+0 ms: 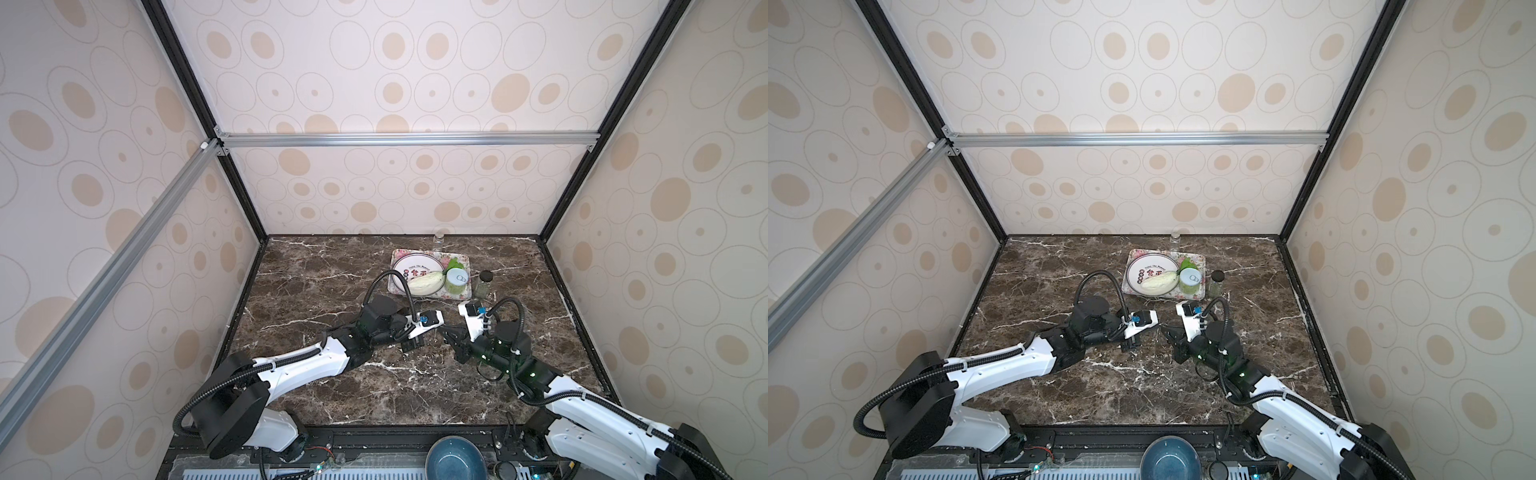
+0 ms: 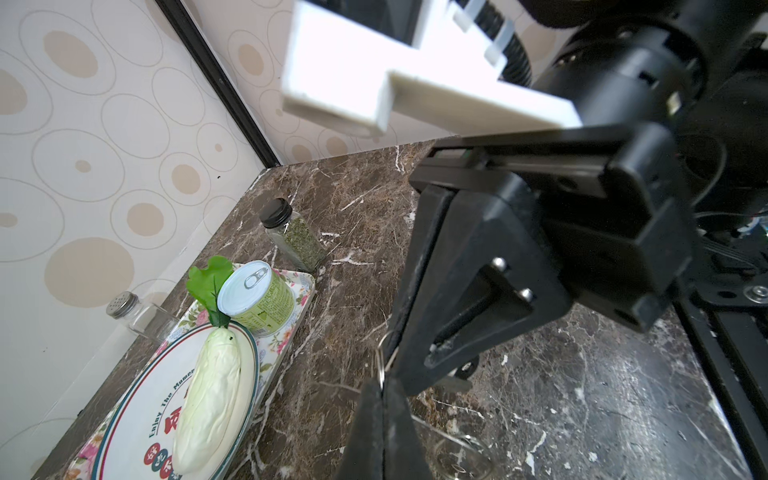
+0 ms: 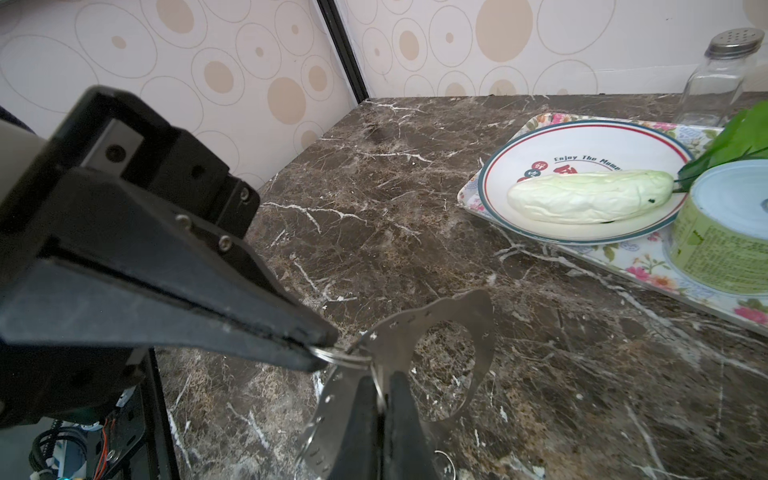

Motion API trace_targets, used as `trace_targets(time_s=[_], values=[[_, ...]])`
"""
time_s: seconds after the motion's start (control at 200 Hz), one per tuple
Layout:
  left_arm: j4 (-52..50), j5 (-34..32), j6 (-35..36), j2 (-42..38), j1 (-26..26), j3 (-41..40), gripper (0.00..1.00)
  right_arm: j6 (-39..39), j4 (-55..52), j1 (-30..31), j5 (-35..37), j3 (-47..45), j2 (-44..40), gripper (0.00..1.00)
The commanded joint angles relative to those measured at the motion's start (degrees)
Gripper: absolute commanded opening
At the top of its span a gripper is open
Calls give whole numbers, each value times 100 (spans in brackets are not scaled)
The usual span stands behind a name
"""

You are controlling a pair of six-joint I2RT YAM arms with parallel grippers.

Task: Attach keys to a key ring
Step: Insert the key into the keyring.

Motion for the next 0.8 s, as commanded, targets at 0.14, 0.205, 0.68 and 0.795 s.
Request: trace_targets(time_s=[0.14, 0.205, 0.68, 0.795], values=[[532, 61, 24, -225, 21, 44, 0, -25, -52, -32, -123, 106, -17, 0], [511, 53, 33, -243, 26, 42, 0, -70, -85, -25, -118, 106, -66, 0], [247, -5, 112, -277, 26, 103, 23, -221, -232, -20, -52, 101, -292, 0], [113, -13, 120, -308, 28, 153, 29, -274, -256, -15, -45, 106, -339, 0]])
